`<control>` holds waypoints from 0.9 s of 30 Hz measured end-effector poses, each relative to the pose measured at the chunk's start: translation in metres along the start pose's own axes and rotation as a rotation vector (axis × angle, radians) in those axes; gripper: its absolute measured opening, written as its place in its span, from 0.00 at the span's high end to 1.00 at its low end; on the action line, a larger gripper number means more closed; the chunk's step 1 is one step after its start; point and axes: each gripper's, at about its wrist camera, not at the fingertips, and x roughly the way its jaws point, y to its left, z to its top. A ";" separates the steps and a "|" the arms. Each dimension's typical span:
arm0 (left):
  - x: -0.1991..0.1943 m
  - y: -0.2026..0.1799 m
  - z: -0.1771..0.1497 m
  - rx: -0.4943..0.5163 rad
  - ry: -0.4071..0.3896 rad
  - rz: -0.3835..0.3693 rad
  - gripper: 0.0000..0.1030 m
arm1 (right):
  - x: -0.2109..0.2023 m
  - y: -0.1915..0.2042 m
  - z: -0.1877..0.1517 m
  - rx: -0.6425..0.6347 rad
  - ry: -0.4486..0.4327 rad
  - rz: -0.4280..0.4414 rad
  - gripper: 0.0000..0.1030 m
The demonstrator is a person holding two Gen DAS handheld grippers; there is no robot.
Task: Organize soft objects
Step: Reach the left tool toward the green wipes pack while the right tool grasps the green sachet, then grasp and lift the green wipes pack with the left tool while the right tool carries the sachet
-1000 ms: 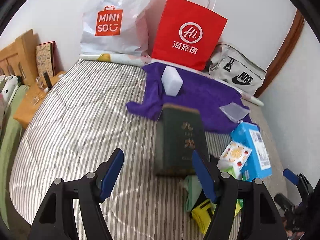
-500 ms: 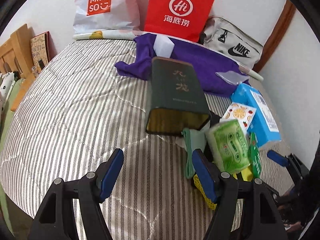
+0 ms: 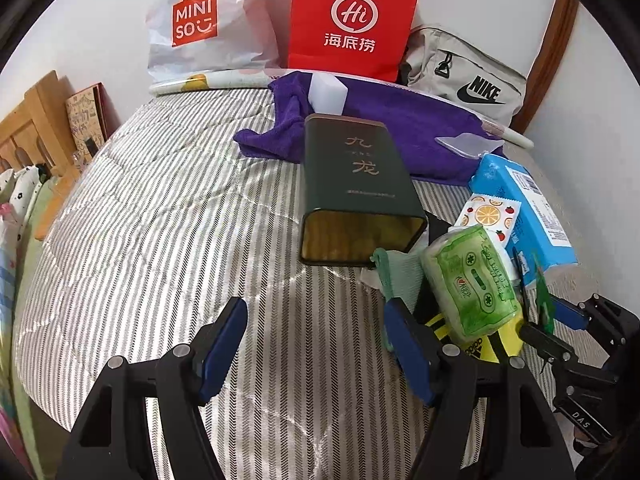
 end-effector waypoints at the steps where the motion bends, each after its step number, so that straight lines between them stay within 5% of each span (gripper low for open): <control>1: 0.000 0.000 0.000 0.000 -0.001 -0.002 0.33 | -0.002 -0.001 0.000 0.004 -0.003 0.000 0.67; 18: 0.000 -0.009 0.000 0.032 -0.015 -0.027 0.33 | -0.027 -0.027 -0.021 0.118 0.005 -0.040 0.67; 27: 0.005 -0.036 -0.001 0.074 0.012 -0.197 0.33 | -0.035 -0.046 -0.036 0.193 0.007 -0.069 0.67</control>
